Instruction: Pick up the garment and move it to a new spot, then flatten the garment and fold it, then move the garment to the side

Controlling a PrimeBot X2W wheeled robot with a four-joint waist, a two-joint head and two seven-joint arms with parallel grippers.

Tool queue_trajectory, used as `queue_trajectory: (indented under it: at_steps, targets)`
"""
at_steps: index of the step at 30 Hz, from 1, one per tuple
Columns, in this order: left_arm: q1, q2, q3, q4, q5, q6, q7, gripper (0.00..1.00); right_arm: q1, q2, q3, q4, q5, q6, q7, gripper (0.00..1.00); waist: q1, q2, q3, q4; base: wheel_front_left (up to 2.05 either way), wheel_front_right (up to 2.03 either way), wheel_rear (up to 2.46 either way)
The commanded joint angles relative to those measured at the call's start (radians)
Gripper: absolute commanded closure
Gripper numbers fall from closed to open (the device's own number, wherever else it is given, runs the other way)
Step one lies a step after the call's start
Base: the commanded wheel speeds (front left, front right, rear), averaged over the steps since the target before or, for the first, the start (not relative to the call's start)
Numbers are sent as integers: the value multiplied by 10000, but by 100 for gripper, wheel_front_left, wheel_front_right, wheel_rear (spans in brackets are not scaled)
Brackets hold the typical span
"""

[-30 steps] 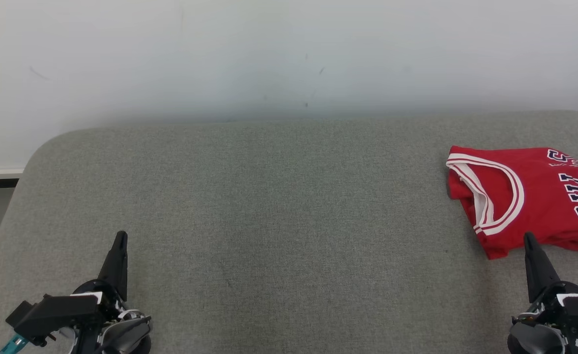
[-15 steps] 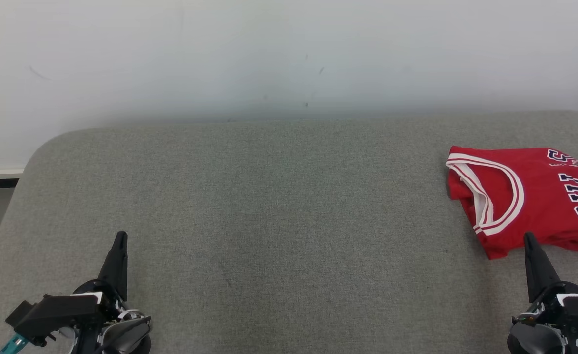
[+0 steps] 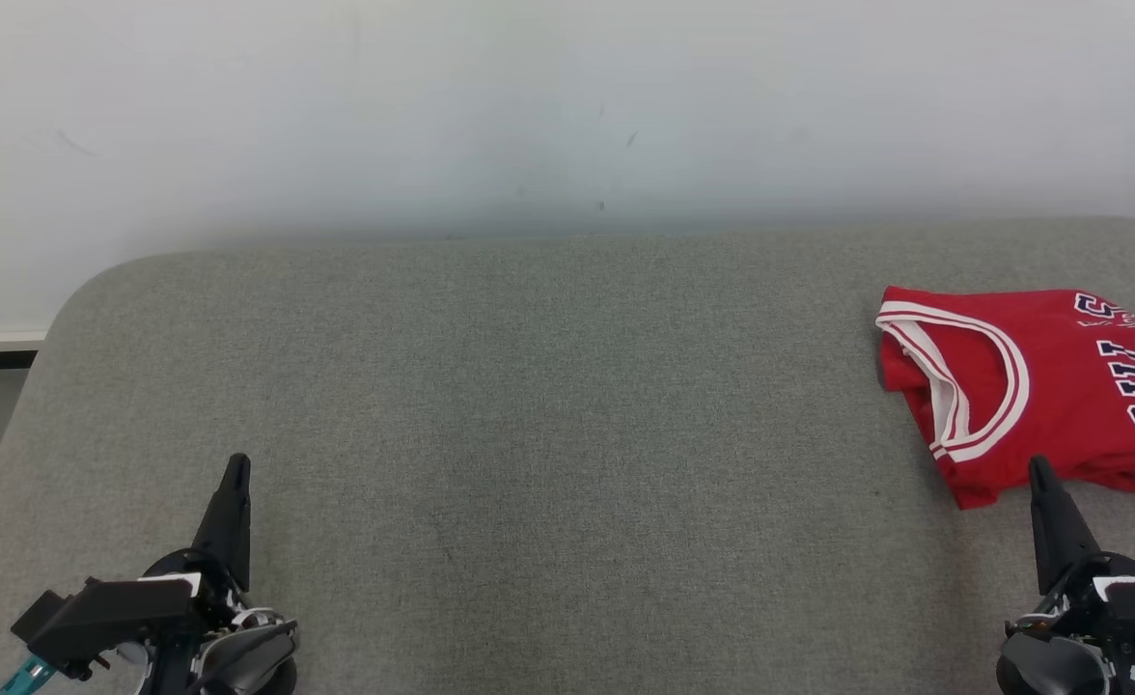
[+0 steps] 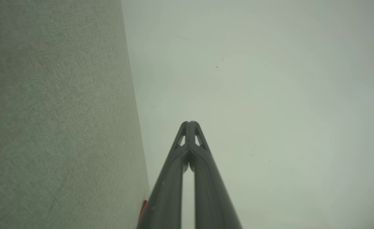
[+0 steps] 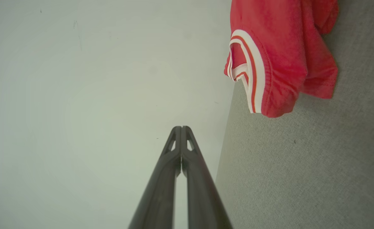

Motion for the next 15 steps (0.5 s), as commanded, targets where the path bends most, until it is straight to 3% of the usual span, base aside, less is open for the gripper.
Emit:
queue_trajectory:
  at_steps: [1, 15]
  targets:
    - [-110, 29, 31, 8, -24, -19, 50, 100, -105, -70, -40, 8, 38, 0, 24, 100, 1, 0, 0, 1, 0, 0, 0]
    - [-110, 29, 30, 7, -24, -19, 49, 100, -105, -69, -39, 7, 38, 0, 23, 100, 1, 0, 0, 1, 0, 0, 0]
